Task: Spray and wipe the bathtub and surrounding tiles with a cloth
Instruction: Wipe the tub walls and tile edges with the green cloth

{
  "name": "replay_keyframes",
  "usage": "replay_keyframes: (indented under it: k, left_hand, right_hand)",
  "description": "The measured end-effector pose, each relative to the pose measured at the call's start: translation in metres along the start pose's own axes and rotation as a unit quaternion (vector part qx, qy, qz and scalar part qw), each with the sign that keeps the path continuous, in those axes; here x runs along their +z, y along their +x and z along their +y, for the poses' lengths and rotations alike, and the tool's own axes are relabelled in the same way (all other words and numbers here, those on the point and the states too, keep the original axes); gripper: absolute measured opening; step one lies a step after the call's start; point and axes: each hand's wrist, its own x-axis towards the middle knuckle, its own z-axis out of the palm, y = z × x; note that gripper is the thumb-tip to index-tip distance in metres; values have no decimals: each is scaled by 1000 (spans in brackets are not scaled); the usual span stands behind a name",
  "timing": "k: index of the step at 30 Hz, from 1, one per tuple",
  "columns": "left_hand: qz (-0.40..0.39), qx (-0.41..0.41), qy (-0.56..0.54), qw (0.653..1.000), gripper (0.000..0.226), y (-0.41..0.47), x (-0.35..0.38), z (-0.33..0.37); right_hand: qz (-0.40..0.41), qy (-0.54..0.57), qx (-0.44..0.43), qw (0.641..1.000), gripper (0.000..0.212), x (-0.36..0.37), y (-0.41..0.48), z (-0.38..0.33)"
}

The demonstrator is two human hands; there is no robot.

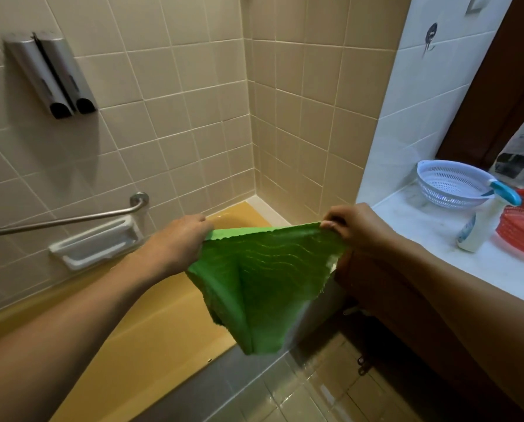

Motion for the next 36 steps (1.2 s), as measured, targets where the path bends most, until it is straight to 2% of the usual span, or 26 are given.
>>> replay_keyframes:
  k: [4, 9, 13, 17, 19, 22, 26, 34, 36]
  left_hand:
    - [-14, -99, -71, 992, 31, -9, 2, -19]
    - [-13, -120, -124, 985, 27, 6, -5, 10]
    - [-38, -150, -141, 978, 19, 22, -7, 28]
    - [-31, -179, -167, 969, 10, 26, -11, 35]
    - [-25, -181, -172, 968, 10, 25, -11, 35]
    - [-21, -185, -170, 968, 11, 21, -11, 31]
    - [-28, -156, -179, 971, 10, 13, -13, 29]
    - [-16, -36, -189, 981, 6, 7, -9, 34]
    - [-24, -22, -192, 981, 7, 5, -8, 33]
  right_hand:
    - [58, -13, 22, 998, 13, -25, -3, 9]
    - [3, 32, 3, 999, 12, -8, 2, -17]
    - [-44, 97, -37, 994, 31, 39, 4, -67]
    - [-70, 134, -40, 988, 51, 86, 5, -116]
    - [-65, 141, -34, 987, 44, 106, 5, -131]
    - [-26, 139, 1, 990, 20, 123, 3, -135]
    - [4, 150, 36, 988, 17, 121, -3, -120]
    - [53, 111, 86, 989, 16, 99, -2, -77]
    - [43, 134, 101, 985, 14, 94, 0, -73]
